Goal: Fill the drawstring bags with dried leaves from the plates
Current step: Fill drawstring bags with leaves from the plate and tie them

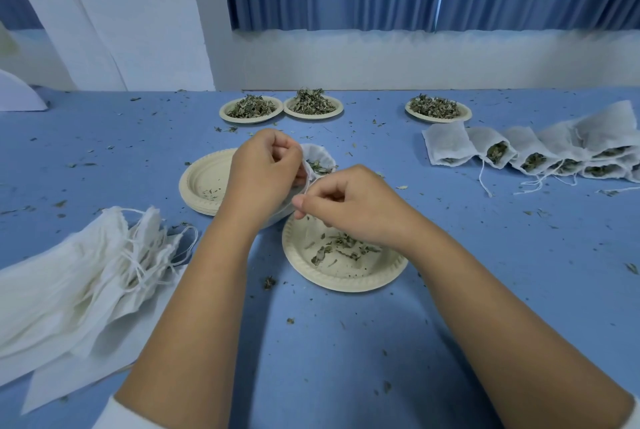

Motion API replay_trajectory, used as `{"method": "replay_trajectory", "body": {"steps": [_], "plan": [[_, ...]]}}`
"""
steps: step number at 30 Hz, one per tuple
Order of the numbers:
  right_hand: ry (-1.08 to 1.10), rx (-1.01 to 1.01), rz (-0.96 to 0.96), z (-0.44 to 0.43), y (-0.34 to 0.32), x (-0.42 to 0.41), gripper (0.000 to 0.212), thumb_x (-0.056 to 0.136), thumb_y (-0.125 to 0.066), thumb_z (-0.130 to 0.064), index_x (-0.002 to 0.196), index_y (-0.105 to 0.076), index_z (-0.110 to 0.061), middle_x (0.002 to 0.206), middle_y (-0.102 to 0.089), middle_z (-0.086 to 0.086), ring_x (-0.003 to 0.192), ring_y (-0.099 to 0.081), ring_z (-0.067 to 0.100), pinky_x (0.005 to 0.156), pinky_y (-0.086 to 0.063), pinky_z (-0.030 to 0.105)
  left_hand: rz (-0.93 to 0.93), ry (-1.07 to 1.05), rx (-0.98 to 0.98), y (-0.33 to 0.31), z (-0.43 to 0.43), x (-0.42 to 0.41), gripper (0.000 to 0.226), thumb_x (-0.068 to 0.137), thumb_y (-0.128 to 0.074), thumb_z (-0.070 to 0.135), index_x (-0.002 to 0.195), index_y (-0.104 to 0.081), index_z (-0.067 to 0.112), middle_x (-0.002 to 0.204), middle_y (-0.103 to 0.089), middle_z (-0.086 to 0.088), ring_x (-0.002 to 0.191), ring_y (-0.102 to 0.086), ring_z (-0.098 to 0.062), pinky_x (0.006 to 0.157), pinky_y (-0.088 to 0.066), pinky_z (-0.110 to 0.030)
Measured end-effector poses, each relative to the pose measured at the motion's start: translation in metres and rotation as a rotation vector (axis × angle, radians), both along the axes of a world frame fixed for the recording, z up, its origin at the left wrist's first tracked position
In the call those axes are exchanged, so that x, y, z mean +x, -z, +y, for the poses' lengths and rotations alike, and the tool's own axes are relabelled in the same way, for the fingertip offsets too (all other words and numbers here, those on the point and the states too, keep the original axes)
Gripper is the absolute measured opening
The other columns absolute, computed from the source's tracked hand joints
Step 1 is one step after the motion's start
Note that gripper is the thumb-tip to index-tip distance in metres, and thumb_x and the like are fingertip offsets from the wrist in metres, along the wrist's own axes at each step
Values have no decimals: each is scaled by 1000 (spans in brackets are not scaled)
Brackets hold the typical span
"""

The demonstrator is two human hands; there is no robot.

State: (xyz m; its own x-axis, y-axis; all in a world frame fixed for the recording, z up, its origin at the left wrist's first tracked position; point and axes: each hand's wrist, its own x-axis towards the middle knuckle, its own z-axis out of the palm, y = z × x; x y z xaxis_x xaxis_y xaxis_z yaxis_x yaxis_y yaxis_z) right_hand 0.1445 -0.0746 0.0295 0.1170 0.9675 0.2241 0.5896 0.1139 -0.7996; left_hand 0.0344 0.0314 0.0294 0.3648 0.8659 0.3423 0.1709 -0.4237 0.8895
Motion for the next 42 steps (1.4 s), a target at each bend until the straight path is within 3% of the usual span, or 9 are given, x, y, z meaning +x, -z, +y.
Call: {"method": "replay_trajectory", "body": {"steps": [6, 8, 13, 17, 24, 30, 35, 38, 42], "plan": [[-231, -209, -40, -5, 1, -13, 17, 91, -65, -32, 82, -77, -23, 57, -47, -1, 47, -37, 7, 47, -34, 21, -11, -20, -10, -2, 6, -7, 14, 92, -52, 10, 83, -61, 16, 59, -67, 11, 58, -67, -6, 62, -57, -24], [-219, -259, -90, -5, 3, -10, 17, 90, -65, -31, 80, -76, -22, 56, -48, -5, 48, -37, 7, 49, -37, 23, -25, -13, -23, -2, 7, -9, 15, 92, -53, 9, 82, -61, 15, 60, -68, 10, 60, -68, -8, 65, -59, -27], [-126, -289, -179, -3, 6, 1, 23, 88, -69, -24, 67, -70, -15, 41, -44, -17, 42, -40, 2, 45, -33, 11, -14, 19, -31, -2, 7, -10, 14, 94, -54, 10, 83, -61, 15, 60, -67, 10, 62, -69, -10, 66, -60, -26], [-48, -330, -186, 1, 9, 14, 20, 85, -72, -29, 78, -74, -11, 43, -44, -13, 43, -38, 6, 48, -38, 22, -45, 27, -25, -2, 6, -10, 14, 95, -53, 10, 84, -60, 15, 57, -65, 13, 61, -68, -8, 65, -59, -23], [-2, -401, -283, -2, 9, 35, 8, 82, -75, -28, 89, -75, -25, 48, -53, -20, 46, -47, -1, 55, -41, 18, -117, -10, -34, -5, 10, -17, 16, 95, -53, 7, 83, -61, 15, 62, -65, 8, 59, -65, -2, 58, -53, -16], [105, -625, -488, -7, 4, 44, 63, 69, -83, -48, 124, -56, -33, 111, -54, -12, 99, -57, 10, 81, -45, 26, -51, 123, -48, -9, 10, -27, 14, 94, -54, 5, 85, -63, 11, 61, -65, 7, 58, -65, -8, 60, -53, -17], [96, -566, -470, 1, 15, 30, 82, 62, -81, -62, 133, -50, -33, 118, -42, -12, 107, -48, 12, 88, -45, 31, -56, 211, -82, -13, 9, -34, 14, 95, -55, 3, 85, -63, 9, 63, -65, 2, 57, -62, -8, 58, -53, -17], [96, -513, -483, 5, 23, 22, 76, 62, -80, -63, 127, -54, -34, 110, -40, -10, 100, -50, 12, 85, -47, 32, -40, 221, -90, -12, 8, -33, 12, 95, -56, 3, 86, -63, 7, 69, -66, -4, 58, -62, -8, 58, -53, -18], [82, -384, -420, 10, 30, 17, 29, 75, -81, -39, 98, -68, -29, 89, -55, -14, 79, -57, 5, 73, -50, 25, 5, 223, -94, -10, 6, -28, 13, 95, -57, 4, 84, -62, 9, 72, -65, -7, 58, -62, -8, 58, -53, -18]]}}
